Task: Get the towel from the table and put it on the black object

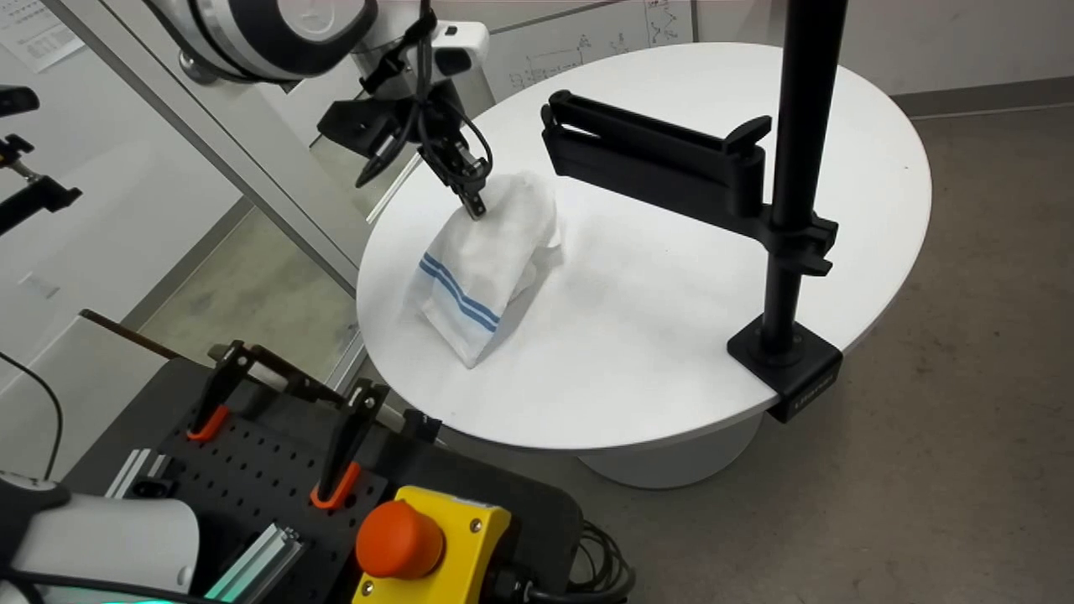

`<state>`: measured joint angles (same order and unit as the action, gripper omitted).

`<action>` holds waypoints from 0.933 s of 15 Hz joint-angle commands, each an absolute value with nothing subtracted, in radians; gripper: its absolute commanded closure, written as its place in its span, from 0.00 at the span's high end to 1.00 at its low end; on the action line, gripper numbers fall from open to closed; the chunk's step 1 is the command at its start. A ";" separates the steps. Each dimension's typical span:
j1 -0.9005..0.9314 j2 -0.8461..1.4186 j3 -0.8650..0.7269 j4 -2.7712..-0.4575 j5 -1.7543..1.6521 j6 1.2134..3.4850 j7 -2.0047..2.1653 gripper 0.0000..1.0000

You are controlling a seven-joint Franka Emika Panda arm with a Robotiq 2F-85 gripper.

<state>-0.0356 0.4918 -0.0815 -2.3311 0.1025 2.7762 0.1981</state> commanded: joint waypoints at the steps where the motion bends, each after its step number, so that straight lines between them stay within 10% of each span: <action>1: -0.106 0.253 -0.023 -2.516 0.171 2.744 0.108 0.01; 14: -0.160 -0.382 -0.157 -2.621 0.236 2.384 -0.049 0.01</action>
